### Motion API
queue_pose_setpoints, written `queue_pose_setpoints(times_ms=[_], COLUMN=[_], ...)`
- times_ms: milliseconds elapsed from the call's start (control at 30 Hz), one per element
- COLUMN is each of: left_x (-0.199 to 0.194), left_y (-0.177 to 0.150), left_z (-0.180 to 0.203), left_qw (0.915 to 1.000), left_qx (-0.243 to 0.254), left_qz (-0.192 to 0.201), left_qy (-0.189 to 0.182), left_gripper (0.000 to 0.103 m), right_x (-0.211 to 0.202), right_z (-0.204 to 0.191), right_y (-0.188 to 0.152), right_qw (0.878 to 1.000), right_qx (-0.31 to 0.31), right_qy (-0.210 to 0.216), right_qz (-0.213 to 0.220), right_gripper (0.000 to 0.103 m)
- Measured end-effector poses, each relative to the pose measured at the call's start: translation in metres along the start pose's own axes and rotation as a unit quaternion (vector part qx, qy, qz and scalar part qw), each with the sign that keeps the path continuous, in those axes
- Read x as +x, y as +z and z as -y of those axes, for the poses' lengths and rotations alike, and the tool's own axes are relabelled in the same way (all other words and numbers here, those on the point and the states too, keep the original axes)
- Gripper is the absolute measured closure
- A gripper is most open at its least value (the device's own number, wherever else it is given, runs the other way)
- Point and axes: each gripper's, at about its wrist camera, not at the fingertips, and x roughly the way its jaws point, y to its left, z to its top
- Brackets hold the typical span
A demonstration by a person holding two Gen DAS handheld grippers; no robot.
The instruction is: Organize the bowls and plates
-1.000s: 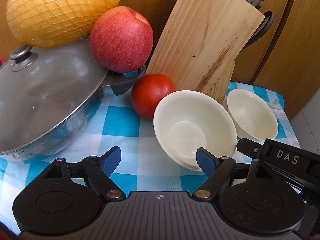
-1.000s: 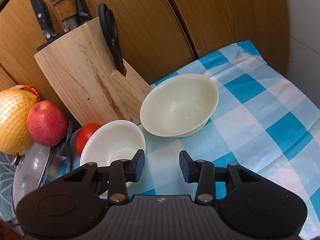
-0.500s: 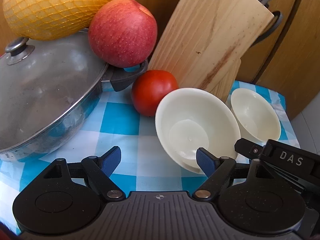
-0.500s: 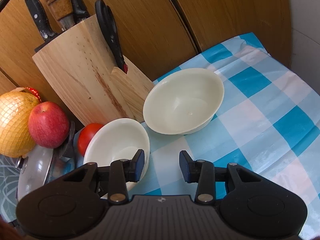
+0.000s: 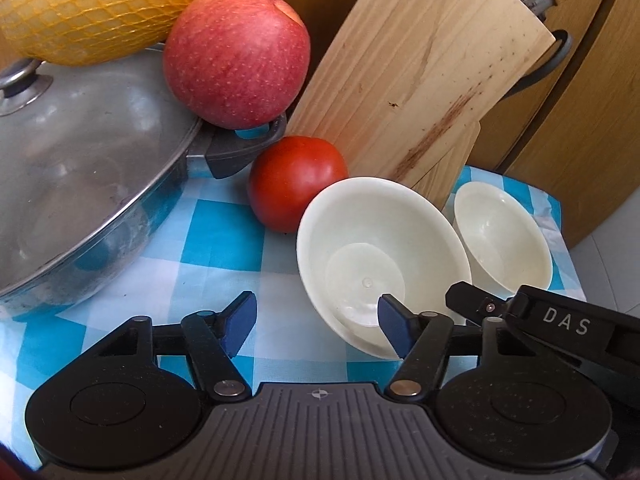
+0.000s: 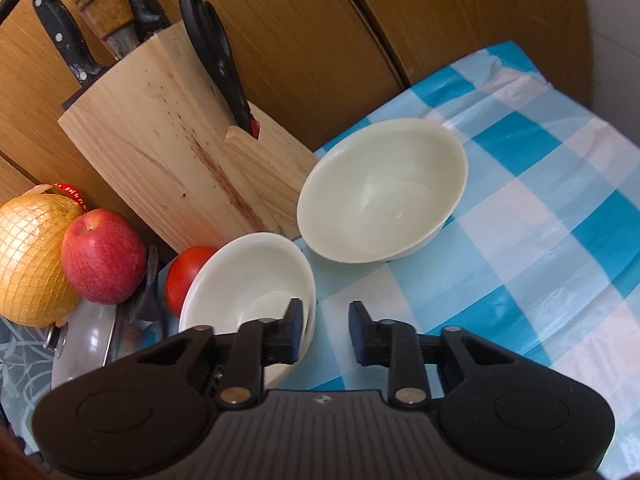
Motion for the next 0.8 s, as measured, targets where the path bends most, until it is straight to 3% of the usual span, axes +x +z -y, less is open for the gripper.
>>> queue_pose_setpoints(times_ms=[100,167,233,467,800], left_x=[0.005,0.010,0.014,0.016,-0.002], left_y=[0.000,0.001,0.001,0.003,-0.004], left_z=[0.001,0.001,0.002,0.004,-0.007], left_qw=[1.0000,0.9999,0.9998,0.9995,0.9994], left_qx=[0.003,0.003,0.005,0.019,0.021], left_qz=[-0.006,-0.014,-0.020,-0.025,-0.028], left_qy=[-0.006,-0.008,-0.008,-0.007,0.002], left_gripper=[0.039,0.053,0.059,0.074,0.075], right_x=[0.004,0.007,0.008,0.011,0.005], right_z=[-0.003,-0.004,-0.006,-0.010,-0.019], right_y=[-0.001,-0.001,-0.002,-0.005,-0.016], right_qw=[1.000,1.000,1.000,1.000,0.999], right_qx=[-0.003,-0.003,-0.006,-0.011,-0.024], right_qy=[0.003,0.007,0.006,0.011,0.019], right_qz=[-0.005,-0.008,-0.010,-0.013,-0.040], right_gripper=[0.086,0.089,0.090,0.094,0.094])
